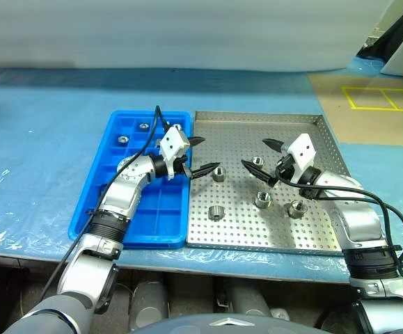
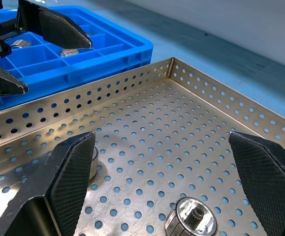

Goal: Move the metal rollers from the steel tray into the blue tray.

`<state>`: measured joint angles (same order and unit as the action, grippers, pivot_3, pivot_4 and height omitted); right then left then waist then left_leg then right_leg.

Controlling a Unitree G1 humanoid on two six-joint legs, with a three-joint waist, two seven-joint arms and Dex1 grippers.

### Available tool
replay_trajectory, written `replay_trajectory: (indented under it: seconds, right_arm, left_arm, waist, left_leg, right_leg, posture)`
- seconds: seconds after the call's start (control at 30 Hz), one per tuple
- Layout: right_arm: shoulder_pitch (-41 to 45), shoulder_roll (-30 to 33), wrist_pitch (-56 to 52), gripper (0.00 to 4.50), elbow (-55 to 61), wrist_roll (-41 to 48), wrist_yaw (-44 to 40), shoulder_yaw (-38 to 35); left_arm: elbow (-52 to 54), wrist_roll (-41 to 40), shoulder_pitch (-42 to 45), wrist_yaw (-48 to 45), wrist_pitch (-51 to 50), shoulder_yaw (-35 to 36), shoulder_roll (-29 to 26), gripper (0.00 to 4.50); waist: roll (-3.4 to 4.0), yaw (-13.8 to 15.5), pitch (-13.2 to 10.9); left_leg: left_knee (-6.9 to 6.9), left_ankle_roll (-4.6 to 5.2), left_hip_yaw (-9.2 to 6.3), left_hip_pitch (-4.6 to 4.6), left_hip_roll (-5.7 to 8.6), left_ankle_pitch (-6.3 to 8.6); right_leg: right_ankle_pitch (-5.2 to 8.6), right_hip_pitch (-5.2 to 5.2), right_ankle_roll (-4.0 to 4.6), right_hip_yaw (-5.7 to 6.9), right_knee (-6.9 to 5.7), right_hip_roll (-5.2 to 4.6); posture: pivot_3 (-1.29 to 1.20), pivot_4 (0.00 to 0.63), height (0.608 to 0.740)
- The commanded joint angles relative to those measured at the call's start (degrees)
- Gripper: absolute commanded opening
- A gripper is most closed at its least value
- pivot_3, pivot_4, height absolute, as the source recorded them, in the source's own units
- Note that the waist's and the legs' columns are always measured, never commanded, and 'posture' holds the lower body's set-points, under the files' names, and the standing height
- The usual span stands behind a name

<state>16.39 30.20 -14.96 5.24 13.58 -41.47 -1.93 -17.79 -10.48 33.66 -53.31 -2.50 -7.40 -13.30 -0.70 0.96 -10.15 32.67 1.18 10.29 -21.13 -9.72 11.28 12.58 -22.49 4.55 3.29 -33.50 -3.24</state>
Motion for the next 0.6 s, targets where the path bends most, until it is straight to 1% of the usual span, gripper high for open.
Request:
replay_trajectory:
  seconds: [0.03,0.4,0.47,0.53,0.6]
  right_arm:
    - [0.0,0.1,1.1,4.5,0.6,0.2,-0.3,-0.1]
    - [-1.8,1.0,-1.3,4.5,4.6,1.3,1.3,-1.9]
    - [-2.9,1.1,-2.2,4.5,6.3,1.7,2.1,-2.6]
    - [-4.7,1.6,-3.0,4.5,8.6,1.9,3.0,-4.1]
    - [-6.9,2.1,-3.7,4.5,10.7,2.0,3.8,-5.5]
  left_arm:
    - [1.9,-0.4,0.5,-0.1,0.2,-0.4,-0.1,4.44]
    - [0.3,-1.5,2.9,-2.2,-0.7,-0.8,0.9,4.44]
    - [0.4,-1.4,3.9,-4.3,-2.8,-2.0,0.1,4.44]
    - [-1.4,0.3,5.9,-6.2,-7.0,-4.4,-1.1,4.44]
    - [-3.7,2.1,7.9,-7.8,-8.8,-6.5,-2.2,4.44]
  waist:
    - [0.0,0.0,0.0]
    - [0.0,-0.1,0.0]
    - [0.0,-0.2,0.0]
    - [0.01,-0.2,0.0]
    - [0.02,-0.3,0.0]
  left_leg:
    - [0.0,0.0,0.0,0.0,0.0,0.0]
    - [0.0,0.0,0.0,0.0,0.0,0.0]
    - [0.0,0.0,0.01,-0.01,0.0,0.0]
    - [0.0,0.0,0.02,0.0,0.0,0.0]
    - [-0.01,0.0,0.03,0.02,0.0,-0.01]
  right_leg:
    - [0.0,0.0,0.0,0.0,0.0,0.0]
    - [0.0,0.0,0.0,0.0,0.01,0.0]
    - [0.0,-0.01,0.0,0.0,0.01,0.0]
    - [0.0,-0.01,0.0,0.0,0.0,0.0]
    - [0.0,0.0,0.0,-0.01,0.0,0.0]
  posture:
    - [-0.16,0.15,0.74]
    - [-0.23,0.15,0.74]
    - [-0.26,0.15,0.74]
    - [-0.31,0.15,0.74]
    - [-0.36,0.15,0.74]
